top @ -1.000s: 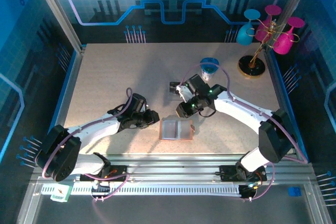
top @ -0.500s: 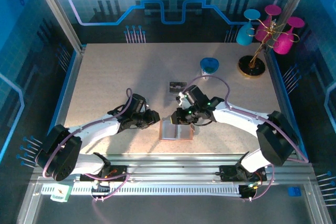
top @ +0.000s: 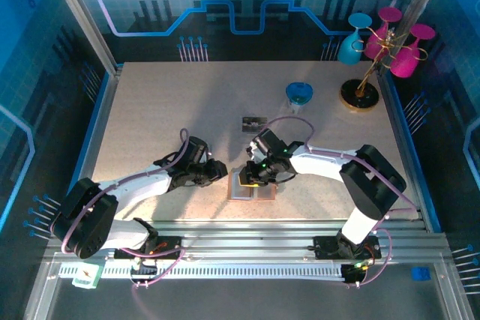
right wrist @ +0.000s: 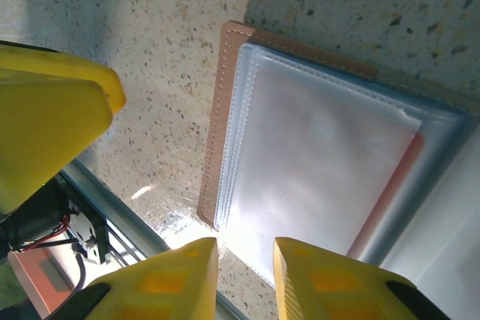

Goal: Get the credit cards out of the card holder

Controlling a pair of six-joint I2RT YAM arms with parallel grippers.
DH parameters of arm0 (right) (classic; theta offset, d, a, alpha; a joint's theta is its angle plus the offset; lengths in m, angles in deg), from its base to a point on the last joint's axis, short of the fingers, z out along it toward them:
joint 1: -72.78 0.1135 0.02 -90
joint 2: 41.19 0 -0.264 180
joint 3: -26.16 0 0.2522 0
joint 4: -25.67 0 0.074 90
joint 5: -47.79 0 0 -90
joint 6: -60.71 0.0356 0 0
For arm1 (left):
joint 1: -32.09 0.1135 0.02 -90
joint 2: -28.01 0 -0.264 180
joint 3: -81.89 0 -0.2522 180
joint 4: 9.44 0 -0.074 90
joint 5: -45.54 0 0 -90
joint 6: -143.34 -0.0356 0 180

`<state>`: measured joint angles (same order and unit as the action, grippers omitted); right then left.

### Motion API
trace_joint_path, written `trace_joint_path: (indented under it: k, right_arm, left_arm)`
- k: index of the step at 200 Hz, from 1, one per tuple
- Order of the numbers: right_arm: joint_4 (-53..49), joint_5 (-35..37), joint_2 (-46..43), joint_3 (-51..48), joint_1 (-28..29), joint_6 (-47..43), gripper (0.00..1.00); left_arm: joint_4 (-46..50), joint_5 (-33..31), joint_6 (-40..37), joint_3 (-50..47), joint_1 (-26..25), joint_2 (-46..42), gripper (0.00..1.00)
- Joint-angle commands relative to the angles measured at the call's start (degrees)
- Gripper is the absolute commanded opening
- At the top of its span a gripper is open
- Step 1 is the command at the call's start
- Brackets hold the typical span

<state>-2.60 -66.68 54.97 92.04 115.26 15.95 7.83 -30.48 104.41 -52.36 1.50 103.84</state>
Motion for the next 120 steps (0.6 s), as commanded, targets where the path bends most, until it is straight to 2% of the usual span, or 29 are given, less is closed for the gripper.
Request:
trace_joint_path:
  k: [1,120]
  right_arm:
    - [-1.2,0.4,0.8,0.1,0.8,0.0,0.28]
    - [-3.8,2.1,0.5,-0.9,0.7,-0.9,0.30]
  left_arm:
    - [-1.0,1.3,0.7,-0.6,0.4,0.3,0.28]
    - [-1.3,1.9,0.9,-0.1,0.3,1.4,0.28]
